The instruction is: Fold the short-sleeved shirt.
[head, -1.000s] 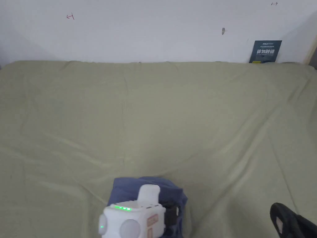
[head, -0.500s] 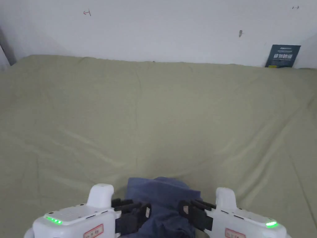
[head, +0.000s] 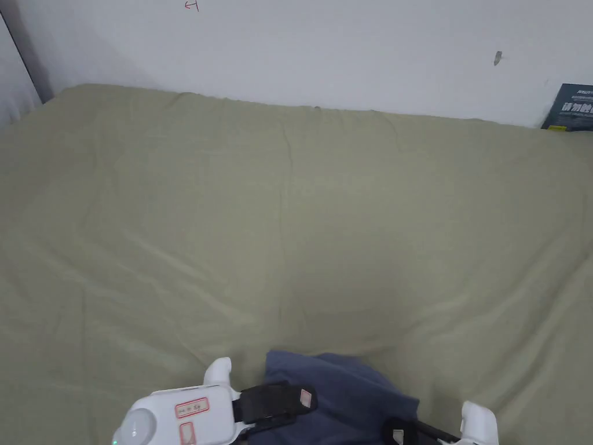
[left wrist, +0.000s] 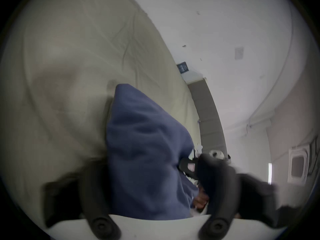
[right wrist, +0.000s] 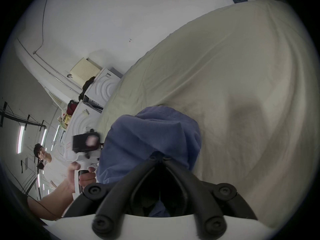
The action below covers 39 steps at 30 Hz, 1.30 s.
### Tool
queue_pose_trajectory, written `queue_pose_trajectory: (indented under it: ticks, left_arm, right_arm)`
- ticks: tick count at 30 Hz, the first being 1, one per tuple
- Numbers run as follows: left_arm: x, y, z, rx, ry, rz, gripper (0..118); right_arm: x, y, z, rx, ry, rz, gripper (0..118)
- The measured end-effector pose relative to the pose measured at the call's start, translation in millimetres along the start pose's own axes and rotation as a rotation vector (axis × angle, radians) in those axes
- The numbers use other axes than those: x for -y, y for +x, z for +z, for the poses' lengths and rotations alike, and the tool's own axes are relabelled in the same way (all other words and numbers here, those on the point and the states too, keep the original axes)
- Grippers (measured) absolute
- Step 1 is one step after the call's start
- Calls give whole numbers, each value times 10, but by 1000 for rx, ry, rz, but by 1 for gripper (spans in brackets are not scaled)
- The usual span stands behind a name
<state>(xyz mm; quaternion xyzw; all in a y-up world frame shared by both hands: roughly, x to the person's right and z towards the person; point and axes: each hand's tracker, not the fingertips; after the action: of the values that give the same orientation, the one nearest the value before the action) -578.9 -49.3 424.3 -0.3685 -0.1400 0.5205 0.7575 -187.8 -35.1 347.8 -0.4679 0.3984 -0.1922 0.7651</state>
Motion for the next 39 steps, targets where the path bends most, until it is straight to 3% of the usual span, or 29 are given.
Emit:
queue_pose_trajectory:
  ticks: [2,3,5,10,15,20,24,25,27,28,30,32,35,38,39]
  left_arm:
    - [20,-28,-125,-162,-8,-7,22]
    - [21,-57,-82,-91,-2,-15,22]
    - [20,2,50,-96,-2,-37,22]
    - [-273,-18,929,-240,81,-142,22]
    - [-1062,-347,2375,-494,180,-184,22]
    - [-1937,-856,3514,-668,146,-202,22]
    - [-2056,-1228,3679,-750,119,-104,23]
    - [-2038,-1277,3685,-712,120,-100,31]
    - [-1990,-1316,3714,-642,155,-73,95]
    - [-1985,-1369,3789,-658,188,-124,112]
    - [-1888,-1343,4015,-606,242,-126,113]
    - [-1774,-1246,4277,-659,312,-87,113]
    - [-1490,-968,4600,-627,401,-110,113]
    - [-986,-180,4515,-688,487,-156,110]
    - [-839,20,4455,-684,512,-176,102]
  right_arm:
    - [14,-8,30,-6,10,-8,1]
    - [14,-35,56,-6,15,-6,1]
    - [18,-60,97,6,23,12,1]
    - [23,-206,250,20,33,70,1]
    - [110,-371,321,52,26,110,1]
    - [219,-494,269,85,27,104,1]
    - [248,-613,183,121,17,114,1]
    - [240,-640,156,117,11,112,1]
    - [229,-695,126,112,11,115,1]
    - [218,-723,115,113,13,119,1]
    - [189,-803,92,114,15,126,1]
    - [176,-857,100,95,23,136,1]
    - [180,-950,150,70,41,156,1]
    - [203,-1062,307,47,82,183,1]
    - [203,-1095,387,49,117,201,1]
